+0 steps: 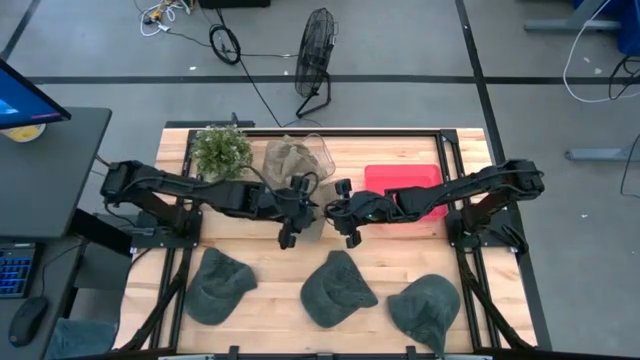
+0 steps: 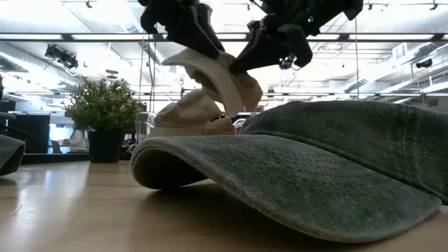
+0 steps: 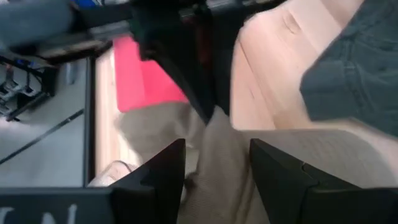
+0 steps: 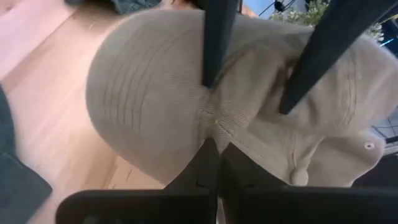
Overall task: Pick & Place hat
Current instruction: Put the brown cap into the transparent bin
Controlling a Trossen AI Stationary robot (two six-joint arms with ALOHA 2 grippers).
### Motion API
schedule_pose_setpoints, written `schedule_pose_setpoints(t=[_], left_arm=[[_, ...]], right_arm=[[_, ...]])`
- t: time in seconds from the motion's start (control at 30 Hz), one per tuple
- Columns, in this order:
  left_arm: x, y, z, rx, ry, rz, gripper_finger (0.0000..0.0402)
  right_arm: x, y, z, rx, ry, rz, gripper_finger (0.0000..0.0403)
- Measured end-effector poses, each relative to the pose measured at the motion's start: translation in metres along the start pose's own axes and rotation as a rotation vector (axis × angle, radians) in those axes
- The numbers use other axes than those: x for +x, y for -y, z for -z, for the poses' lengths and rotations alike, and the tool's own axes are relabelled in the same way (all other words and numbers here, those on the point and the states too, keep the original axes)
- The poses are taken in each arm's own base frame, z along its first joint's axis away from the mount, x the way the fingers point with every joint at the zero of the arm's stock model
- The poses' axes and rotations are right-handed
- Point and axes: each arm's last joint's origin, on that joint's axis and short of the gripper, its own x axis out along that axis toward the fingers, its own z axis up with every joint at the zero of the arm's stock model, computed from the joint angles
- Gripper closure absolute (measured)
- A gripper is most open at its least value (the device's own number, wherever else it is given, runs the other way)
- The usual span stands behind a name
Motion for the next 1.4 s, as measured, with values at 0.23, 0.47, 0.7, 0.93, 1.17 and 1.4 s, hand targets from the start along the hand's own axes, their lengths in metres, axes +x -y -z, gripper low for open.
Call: schedule_pose_setpoints(t=[0.23,0.47,0.7,0.93,1.17,1.4], left_arm=[[0.001,0.004,0.007,-0.063,-0.073,0.033,0.0239],[0.001,0.005,0.008,-0.072,-0.082,0.041,0.0354],[0.001,0.006,0.015,0.138,-0.165,0.031,0.039],[-0.013,-0.006,0.012,0.321,-0.259,-0.115,0.0395],[-0.029,-0.038,0.014,0.506,-0.34,-0.168,0.0396],[-0.027,-0.062,0.047,0.546,-0.4,0.054,0.0397]], right_arm=[[0.0,0.001,-0.001,-0.002,0.004,0.012,0.0401],[0.0,0.001,-0.001,0.041,0.009,0.02,0.0398],[-0.001,-0.002,0.0,0.135,-0.01,-0.004,0.0337],[-0.006,-0.015,-0.005,0.135,-0.055,0.057,0.026],[-0.01,-0.028,-0.008,0.156,-0.07,0.018,0.0221],[-0.011,-0.033,-0.006,0.184,-0.105,0.0,0.0222]])
